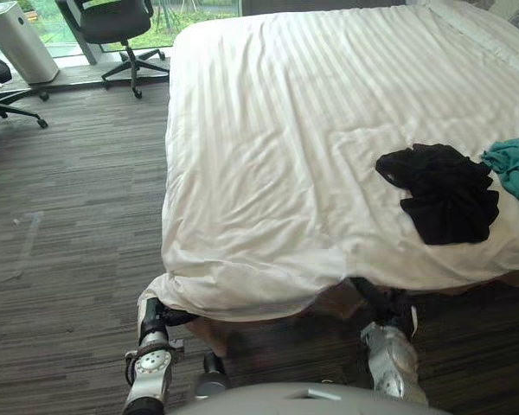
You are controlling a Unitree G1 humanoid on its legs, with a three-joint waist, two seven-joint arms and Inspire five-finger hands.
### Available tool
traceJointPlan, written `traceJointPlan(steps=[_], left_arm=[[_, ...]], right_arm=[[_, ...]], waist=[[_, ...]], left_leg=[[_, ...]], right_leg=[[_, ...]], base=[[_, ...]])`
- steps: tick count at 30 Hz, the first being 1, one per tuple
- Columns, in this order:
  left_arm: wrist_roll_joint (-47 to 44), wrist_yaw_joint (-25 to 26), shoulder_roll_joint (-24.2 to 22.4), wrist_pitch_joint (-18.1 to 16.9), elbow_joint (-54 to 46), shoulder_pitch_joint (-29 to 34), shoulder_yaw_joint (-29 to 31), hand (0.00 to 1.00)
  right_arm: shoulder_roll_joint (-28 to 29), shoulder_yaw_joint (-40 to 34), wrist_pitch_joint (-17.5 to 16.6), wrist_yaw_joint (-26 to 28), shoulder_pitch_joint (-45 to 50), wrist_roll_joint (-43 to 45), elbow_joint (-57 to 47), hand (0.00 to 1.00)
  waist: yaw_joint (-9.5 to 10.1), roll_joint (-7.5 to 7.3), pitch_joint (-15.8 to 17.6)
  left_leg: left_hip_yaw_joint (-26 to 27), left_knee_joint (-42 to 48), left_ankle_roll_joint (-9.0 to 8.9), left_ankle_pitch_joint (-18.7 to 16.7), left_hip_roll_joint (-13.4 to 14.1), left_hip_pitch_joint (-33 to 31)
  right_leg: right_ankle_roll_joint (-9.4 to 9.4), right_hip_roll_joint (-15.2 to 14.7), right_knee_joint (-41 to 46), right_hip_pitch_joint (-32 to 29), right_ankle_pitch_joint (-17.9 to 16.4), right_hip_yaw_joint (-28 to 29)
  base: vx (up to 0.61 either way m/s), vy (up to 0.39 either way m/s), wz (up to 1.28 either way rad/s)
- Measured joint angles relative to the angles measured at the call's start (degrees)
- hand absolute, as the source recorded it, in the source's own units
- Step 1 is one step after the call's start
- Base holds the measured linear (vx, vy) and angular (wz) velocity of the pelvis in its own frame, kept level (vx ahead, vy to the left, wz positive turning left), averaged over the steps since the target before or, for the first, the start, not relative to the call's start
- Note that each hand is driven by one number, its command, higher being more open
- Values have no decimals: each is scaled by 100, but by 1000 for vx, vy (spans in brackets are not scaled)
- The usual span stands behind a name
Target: Tidy up the quilt and then pick up the clothes from the bed and put them into the laundry hamper
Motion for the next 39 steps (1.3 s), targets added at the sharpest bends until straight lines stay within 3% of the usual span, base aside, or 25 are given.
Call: traceJointPlan(steps=[5, 9, 11, 16, 19, 20, 22, 23, 24, 26, 29, 31, 34, 39], left_arm=[[710, -16, -9, 6, 11, 109, 14, 100], [867, -174, 7, -2, 8, 175, 160, 100], [867, -322, 11, -3, 0, 200, 402, 100], [859, -525, 46, 1, -10, 248, 707, 100], [811, -569, 66, -1, -9, 251, 740, 100], [778, -560, 65, -4, -8, 252, 732, 100], [737, -555, 32, -4, 18, 251, 717, 100], [721, -544, -50, -2, 38, 257, 718, 100], [692, -521, -136, 0, 39, 263, 713, 100], [546, -500, -184, 10, 49, 276, 677, 100], [318, -439, -127, 10, 32, 226, 381, 100], [89, -436, -110, 9, -2, 181, 272, 100], [-266, -439, 35, 10, 16, 164, 178, 100], [-269, -282, 134, 645, 996, 264, 100, 100]], right_arm=[[14, -388, 230, -470, -178, -791, -1047, 100], [-52, -1536, 288, -481, -201, -905, -1694, 100], [-363, -2045, 252, -447, -178, -894, -1707, 100], [-813, -2838, 50, -402, -151, -841, -1451, 100], [-1305, -3146, -150, -100, -354, -808, -113, 100], [-1574, -3322, -121, -121, -679, -591, 741, 100], [-1657, -3388, -1, -428, -992, -341, 1070, 100], [-1538, -3184, 85, -522, -890, -310, 544, 0], [-1341, -2824, 104, -530, -629, -352, -257, 0], [-1038, -2270, 61, -373, -401, -659, -929, 0], [-617, -1963, 126, -325, -667, -852, -1001, 0], [-791, -1976, 129, -235, -1011, -834, -1001, 0], [-1533, -1583, -216, 7, -1530, -829, -916, 0], [-1945, -381, -613, 351, -2389, -836, -1158, 0]], waist=[[-22, -36, -247], [-79, -23, -270], [-185, -26, -269], [-339, -19, -267], [-365, -46, -265], [-363, -44, -266], [-363, 36, -257], [-372, 134, -252], [-375, 225, -249], [-390, 243, -244], [-369, 97, -198], [-360, 47, -166], [-352, -31, -103], [-308, -140, -29]], left_leg=[[0, 0, 10, 8, 7, -152], [-84, 1, 27, 27, -3, -197], [-101, 3, 26, 27, -34, -195], [-101, 2, 17, 14, -29, -193], [-114, 1, 17, 11, -38, -201], [-139, 0, 22, 8, -54, -210], [-170, 0, 25, 6, -80, -216], [-157, -2, 34, 10, -76, -216], [-120, -2, 37, 12, -61, -204], [-122, 1, 36, 13, -78, -207], [-248, 1, 47, 42, -88, -231], [-343, 1, 61, 50, -109, -292], [-437, 2, 79, 55, -210, -313], [-686, 5, 107, 103, -188, -374]], right_leg=[[11, 10, 5, -214, 14, 125], [16, 27, 30, -230, 34, 125], [16, 37, 60, -235, 35, 125], [17, 28, 114, -277, 34, 161], [19, 20, 116, -279, 33, 160], [22, 8, 115, -276, 29, 151], [35, -15, 115, -272, 8, 141], [69, -37, 108, -286, -19, 112], [79, -67, 100, -330, -24, 110], [80, -45, 110, -337, -24, 119], [79, -15, 109, -260, -18, 36], [102, -56, 108, -241, 2, -32], [120, -109, 116, -220, 14, -81], [113, -70, 116, -191, 23, -196]], base=[[-6, 3, -7], [9, -5, 7], [0, 0, 0], [-7, 3, -3], [-34, 5, 0], [-36, 16, 5], [-38, 15, 4], [-31, -1, -3], [-29, 6, -6], [-2, 5, -4], [50, -14, 20], [32, 15, 27], [20, 33, 12], [-4, -21, 15]])
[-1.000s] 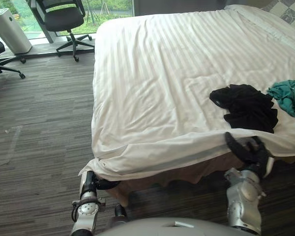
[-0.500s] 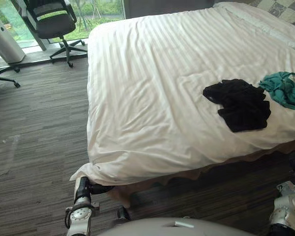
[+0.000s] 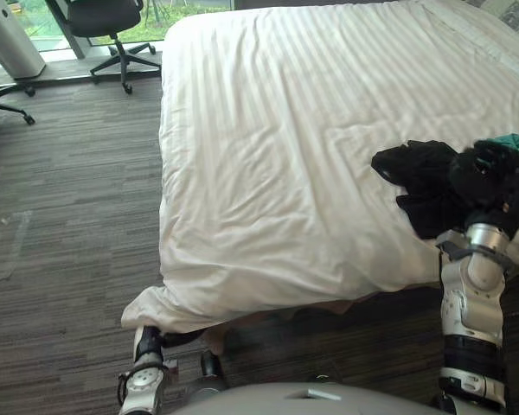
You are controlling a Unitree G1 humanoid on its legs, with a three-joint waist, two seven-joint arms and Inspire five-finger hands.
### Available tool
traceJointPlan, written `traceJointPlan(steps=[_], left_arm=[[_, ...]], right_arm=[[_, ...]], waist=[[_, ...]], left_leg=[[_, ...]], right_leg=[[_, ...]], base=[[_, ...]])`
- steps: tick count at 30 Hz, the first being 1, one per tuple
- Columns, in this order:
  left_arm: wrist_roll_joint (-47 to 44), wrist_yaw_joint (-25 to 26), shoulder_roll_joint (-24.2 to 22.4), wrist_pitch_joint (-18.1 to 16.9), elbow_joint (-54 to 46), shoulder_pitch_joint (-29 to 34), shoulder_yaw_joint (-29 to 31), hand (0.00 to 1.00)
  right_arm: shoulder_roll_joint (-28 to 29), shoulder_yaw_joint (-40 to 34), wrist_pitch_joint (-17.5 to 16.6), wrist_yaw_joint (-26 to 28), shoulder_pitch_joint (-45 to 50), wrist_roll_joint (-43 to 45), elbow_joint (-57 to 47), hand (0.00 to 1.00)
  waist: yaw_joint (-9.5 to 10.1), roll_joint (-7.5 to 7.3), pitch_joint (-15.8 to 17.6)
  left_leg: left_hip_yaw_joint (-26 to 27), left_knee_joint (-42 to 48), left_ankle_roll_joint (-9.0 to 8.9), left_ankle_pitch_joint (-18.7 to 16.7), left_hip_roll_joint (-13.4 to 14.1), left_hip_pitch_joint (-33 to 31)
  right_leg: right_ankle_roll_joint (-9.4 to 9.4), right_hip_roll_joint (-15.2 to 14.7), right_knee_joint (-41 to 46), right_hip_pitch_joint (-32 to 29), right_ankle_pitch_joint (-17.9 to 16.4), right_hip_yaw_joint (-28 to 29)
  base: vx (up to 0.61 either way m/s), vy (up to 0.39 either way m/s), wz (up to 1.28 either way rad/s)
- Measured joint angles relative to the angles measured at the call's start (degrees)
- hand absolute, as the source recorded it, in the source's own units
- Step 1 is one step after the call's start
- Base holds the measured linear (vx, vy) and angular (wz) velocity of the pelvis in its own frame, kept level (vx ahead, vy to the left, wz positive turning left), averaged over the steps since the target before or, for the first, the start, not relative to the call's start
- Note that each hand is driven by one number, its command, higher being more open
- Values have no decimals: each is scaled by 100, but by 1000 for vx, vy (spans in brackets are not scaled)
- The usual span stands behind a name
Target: Tidy up the quilt and then pick up the clothes from the bed and put them into the laundry hamper
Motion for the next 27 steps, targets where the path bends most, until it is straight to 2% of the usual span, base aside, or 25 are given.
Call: traceJointPlan(steps=[1, 2, 3, 6, 8, 13, 14, 18, 22, 27], left_arm=[[72, -28, 59, 168, 201, 86, 14, 100], [106, -13, 28, 163, 218, 133, 28, 100], [107, 20, -17, 127, 209, 155, 63, 100], [242, 85, -45, -48, 78, 106, 38, 100], [236, 82, -62, -132, 1, 95, 118, 100], [220, 39, -54, -259, -277, -87, 248, 100], [221, 52, -14, -261, -380, -97, 250, 100], [264, 143, 211, -238, -392, -105, 235, 100], [458, 250, 421, 22, -217, -115, 83, 100], [457, 313, 396, 26, -111, -290, -342, 100]], right_arm=[[1, 651, -51, 172, -367, 10, -26, 0], [1, 917, -59, 234, -488, 21, -26, 0], [4, 1172, -66, 307, -600, 55, -26, 0], [268, 2586, -67, 726, -1376, 257, 103, 0], [441, 3038, -85, 907, -1735, 274, 223, 0], [858, 3458, -146, 973, -2433, 454, 875, 0], [983, 3552, -146, 953, -2537, 456, 1032, 0], [1314, 3978, -145, 933, -2791, 455, 1482, 0], [1601, 4119, -148, 909, -3227, 438, 2061, 0], [1662, 4083, -69, 806, -3428, 383, 3503, 0]], waist=[[157, -17, 54], [220, -11, 62], [300, -5, 66], [698, -5, 126], [849, -28, 214], [1284, -195, 622], [1398, -249, 701], [1634, -357, 938], [1771, -351, 1377], [1947, -209, 1630]], left_leg=[[-59, 6, 16, 51, 26, -36], [-72, 7, 19, 59, 34, -44], [-100, 7, 24, 66, 38, -57], [-443, 4, 33, 215, 47, -268], [-725, 0, 41, 297, 41, -436], [-1540, 0, 15, 465, -30, -878], [-1655, 0, 3, 483, -42, -994], [-1926, 1, -12, 586, -94, -1233], [-2056, 5, 2, 711, -97, -1485], [-2089, 23, -25, 845, -58, -1862]], right_leg=[[-58, 36, -6, 1, 40, -40], [-68, 48, -8, 1, 51, -43], [-71, 56, -8, 6, 57, -54], [-73, 119, -14, 26, 57, -307], [-83, 175, -14, 45, 51, -548], [-110, 264, -2, 115, -99, -1275], [-115, 294, 1, 104, -125, -1408], [-114, 327, 21, 6, -182, -1705], [-124, 352, 115, -164, -178, -1823], [-126, 340, 342, -577, -176, -1840]], base=[[-31, -11, 14], [-41, -11, 15], [-65, -9, 21], [-87, -5, 45], [-109, -2, 65], [-136, 29, 85], [-130, 37, 63], [-90, 40, 41], [-35, 53, 18], [-33, 55, 4]])
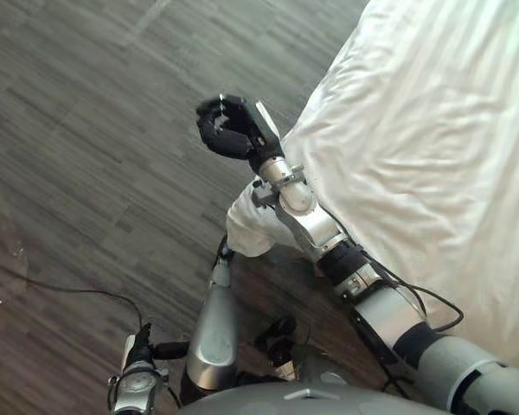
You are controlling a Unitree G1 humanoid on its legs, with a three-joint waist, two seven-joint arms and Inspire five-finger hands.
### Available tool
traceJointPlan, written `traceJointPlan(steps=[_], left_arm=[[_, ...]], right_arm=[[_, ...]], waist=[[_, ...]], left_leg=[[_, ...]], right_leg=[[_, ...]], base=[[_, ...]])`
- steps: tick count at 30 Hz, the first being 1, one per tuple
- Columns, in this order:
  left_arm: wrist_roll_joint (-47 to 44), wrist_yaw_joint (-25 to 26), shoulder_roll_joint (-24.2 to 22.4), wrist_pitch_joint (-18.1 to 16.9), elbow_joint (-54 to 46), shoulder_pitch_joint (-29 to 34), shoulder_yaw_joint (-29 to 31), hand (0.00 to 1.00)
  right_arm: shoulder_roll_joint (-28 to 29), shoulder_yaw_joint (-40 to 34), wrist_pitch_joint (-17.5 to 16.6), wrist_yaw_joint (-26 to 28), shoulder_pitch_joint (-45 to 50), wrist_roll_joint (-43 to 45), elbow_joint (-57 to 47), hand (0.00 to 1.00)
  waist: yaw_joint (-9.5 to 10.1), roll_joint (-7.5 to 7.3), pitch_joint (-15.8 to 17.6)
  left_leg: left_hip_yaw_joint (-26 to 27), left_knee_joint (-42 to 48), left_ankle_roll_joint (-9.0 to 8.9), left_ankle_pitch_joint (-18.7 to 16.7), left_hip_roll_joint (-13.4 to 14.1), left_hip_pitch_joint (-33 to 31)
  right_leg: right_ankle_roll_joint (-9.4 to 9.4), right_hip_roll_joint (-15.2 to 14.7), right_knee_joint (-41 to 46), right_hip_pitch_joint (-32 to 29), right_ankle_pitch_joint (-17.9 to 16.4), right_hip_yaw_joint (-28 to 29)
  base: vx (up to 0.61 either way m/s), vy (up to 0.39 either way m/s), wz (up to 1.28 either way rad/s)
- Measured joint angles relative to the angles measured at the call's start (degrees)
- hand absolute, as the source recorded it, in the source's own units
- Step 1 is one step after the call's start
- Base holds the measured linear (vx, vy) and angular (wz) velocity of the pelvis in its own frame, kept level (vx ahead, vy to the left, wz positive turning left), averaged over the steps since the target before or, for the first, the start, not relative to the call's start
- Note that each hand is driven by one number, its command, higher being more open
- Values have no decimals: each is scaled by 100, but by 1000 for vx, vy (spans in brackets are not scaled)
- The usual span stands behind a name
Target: Tidy up the quilt and then pick up the clothes from the bed and put them into the laundry hamper
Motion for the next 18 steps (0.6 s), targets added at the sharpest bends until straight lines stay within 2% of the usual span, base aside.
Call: traceJointPlan(steps=[3, 5, 6, 7, 12, 14, 18], left_arm=[[0, 3, -52, -74, -5, -228, -298, 100], [2, 2, -66, -148, -10, -299, -434, 100], [51, 13, -49, -167, -12, -336, -556, 100], [184, -4, 16, -137, 45, -373, -716, 100], [223, -31, 173, -16, 103, -484, -989, 100], [243, -29, 197, -14, 106, -459, -1006, 100], [430, 14, 330, -7, 181, -440, -1161, 100]], right_arm=[[16, -122, 72, 0, 398, -4, 608, 0], [16, -30, 79, 31, 836, -75, 822, 0], [23, 240, 32, 162, 1050, -311, 795, 0], [175, 631, 147, 279, 1251, -610, 841, 0], [85, 1921, 557, 899, 2247, -850, 915, 0], [-175, 2665, 736, 1265, 2582, -795, 478, 0], [-252, 3027, 729, 1617, 2742, -367, -551, 0]], waist=[[1, 112, 77], [-97, 115, 82], [-166, 115, 82], [-296, 115, 82], [-460, 85, 70], [-535, 68, 64], [-613, -15, -3]], left_leg=[[79, -1, 6, 4, 25, -23], [129, -1, 9, 0, 36, -20], [167, -1, 8, -5, 46, -9], [224, -1, 3, -25, 49, 45], [388, 1, 46, -61, 53, 143], [519, 0, 41, -86, 81, 250], [706, -1, -30, -171, 158, 457]], right_leg=[[-22, -58, 159, -135, -43, 107], [-28, -78, 191, -176, -67, 156], [-19, -96, 234, -206, -81, 187], [-20, -139, 279, -214, -126, 231], [-20, -181, 306, -212, -145, 379], [-20, -190, 297, -182, -143, 486], [-34, -145, 259, -114, -151, 678]], base=[[-37, 64, -14], [-31, 32, -17], [-25, 22, -21], [-22, 15, -23], [8, 2, -14], [-12, 1, -24], [-46, -19, -33]])
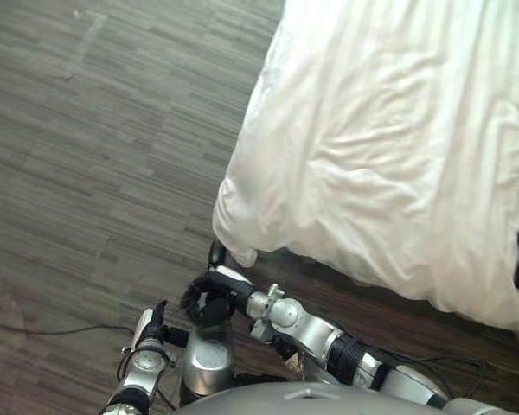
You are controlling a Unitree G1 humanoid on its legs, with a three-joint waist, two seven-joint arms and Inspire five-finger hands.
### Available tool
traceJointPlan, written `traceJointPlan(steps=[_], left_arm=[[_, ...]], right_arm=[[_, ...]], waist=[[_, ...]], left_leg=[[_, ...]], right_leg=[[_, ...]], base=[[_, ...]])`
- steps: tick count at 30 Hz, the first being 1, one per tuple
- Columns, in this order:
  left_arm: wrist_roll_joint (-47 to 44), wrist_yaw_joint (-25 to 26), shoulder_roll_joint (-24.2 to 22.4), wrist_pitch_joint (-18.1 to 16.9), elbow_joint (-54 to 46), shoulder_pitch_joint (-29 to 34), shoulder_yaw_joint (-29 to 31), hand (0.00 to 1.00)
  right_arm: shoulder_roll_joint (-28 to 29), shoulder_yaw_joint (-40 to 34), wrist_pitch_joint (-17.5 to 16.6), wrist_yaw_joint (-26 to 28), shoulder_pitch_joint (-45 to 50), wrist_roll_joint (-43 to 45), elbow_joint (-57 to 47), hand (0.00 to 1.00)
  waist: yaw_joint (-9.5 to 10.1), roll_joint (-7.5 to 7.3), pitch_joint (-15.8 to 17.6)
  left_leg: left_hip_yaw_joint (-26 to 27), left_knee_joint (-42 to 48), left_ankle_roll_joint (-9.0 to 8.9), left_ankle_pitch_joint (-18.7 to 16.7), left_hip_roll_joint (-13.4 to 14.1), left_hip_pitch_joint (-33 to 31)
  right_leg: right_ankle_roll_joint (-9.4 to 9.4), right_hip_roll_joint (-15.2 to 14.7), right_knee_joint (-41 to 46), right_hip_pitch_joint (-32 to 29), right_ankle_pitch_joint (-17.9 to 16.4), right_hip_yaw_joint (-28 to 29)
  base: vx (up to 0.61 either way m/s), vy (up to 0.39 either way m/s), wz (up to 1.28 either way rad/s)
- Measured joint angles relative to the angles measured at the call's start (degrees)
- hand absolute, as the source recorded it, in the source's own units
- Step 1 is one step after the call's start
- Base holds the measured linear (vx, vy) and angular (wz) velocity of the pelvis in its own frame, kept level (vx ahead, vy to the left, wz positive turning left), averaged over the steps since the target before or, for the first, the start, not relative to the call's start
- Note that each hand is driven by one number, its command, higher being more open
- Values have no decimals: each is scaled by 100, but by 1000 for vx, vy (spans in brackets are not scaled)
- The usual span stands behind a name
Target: Tidy up the quilt and then pick up the clothes from the bed and put them into the laundry hamper
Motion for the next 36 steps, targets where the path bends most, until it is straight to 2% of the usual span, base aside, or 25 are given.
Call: traceJointPlan(steps=[2, 7, 11, 12, 13, 18, 21, 24, 27, 29, 30, 34, 36], left_arm=[[10, 56, 49, 1, 63, 15, -79, 100], [13, 252, 103, 15, 166, 32, -233, 100], [19, 285, 95, 17, 175, 234, -282, 100], [19, 284, 82, 17, 200, 275, -283, 100], [19, 284, 80, 17, 211, 298, -283, 100], [18, 280, 36, 17, 211, 428, -283, 100], [19, 237, 26, 18, 210, 409, -279, 100], [17, 167, -27, 17, 201, 275, -251, 100], [14, 48, -188, -17, 69, 65, -222, 100], [13, 4, -274, -19, 44, 15, -216, 100], [13, -1, -291, -18, 44, -10, -213, 100], [-11, -46, -287, -20, 42, -138, -221, 100], [-35, -124, -268, -13, 55, -204, -223, 100]], right_arm=[[91, 257, -21, 101, 26, 220, -491, 0], [451, 285, -154, 181, -256, 1756, -1345, 0], [722, -86, -493, 175, -643, 3230, -1812, 0], [741, -188, -723, 171, -653, 3567, -1940, 0], [743, -199, -809, 165, -654, 3644, -1960, 0], [741, -380, -945, -61, -638, 3713, -1884, 0], [747, -730, -946, -303, -762, 3154, -1305, 0], [730, -1713, -936, -585, -939, 2830, -451, 0], [575, -3571, -936, -1019, -1515, 2273, 960, 0], [442, -4066, -1032, -943, -1576, 2147, 1073, 0], [610, -4277, -1064, -946, -1545, 2012, 1097, 0], [728, -4621, -1060, -916, -1277, 2123, 989, 0], [823, -5094, -1057, -764, -1002, 2491, 772, 0]], waist=[[-9, -59, -162], [25, -176, -391], [14, -180, -634], [27, -183, -723], [24, -181, -746], [24, -137, -883], [30, -88, -874], [28, 49, -826], [19, 384, -625], [0, 520, -558], [-97, 593, -547], [-155, 637, -565], [-299, 626, -567]], left_leg=[[25, 0, -22, -30, 27, 14], [58, 3, -5, -25, 48, 104], [110, 0, -23, -82, 51, 216], [115, -1, -39, -97, 69, 235], [118, -2, -39, -101, 74, 258], [189, -1, -49, -116, 128, 291], [250, 2, -58, -85, 169, 266], [244, 3, -46, -38, 179, 112], [257, 3, 4, 12, 172, -34], [365, 4, 36, 47, 143, 3], [452, -2, 43, 39, 89, 48], [568, -18, 107, -27, 30, 128], [596, -21, 188, -83, -94, 191]], right_leg=[[-21, 23, -24, 4, -16, 17], [-11, 57, -123, 135, -4, 38], [6, 91, -242, 247, 11, 89], [6, 114, -286, 282, 11, 95], [6, 122, -307, 293, 11, 96], [-16, 182, -340, 271, 25, 183], [-25, 195, -305, 182, 30, 260], [-30, 184, -224, -3, 33, 268], [-28, 117, -52, -208, 36, 309], [-10, 31, 20, -296, 53, 404], [14, -15, -7, -286, 74, 456], [86, -112, -57, -254, 116, 564], [180, -190, -237, -117, 222, 560]], base=[[-18, -29, -6], [0, 0, 0], [-27, 7, -6], [-34, 1, -4], [-18, -3, -3], [-26, -3, -10], [-25, 4, -11], [-49, 29, -1], [-63, 53, -4], [-63, 60, -21], [-60, 57, -23], [-14, 35, -10], [3, 61, 3]])
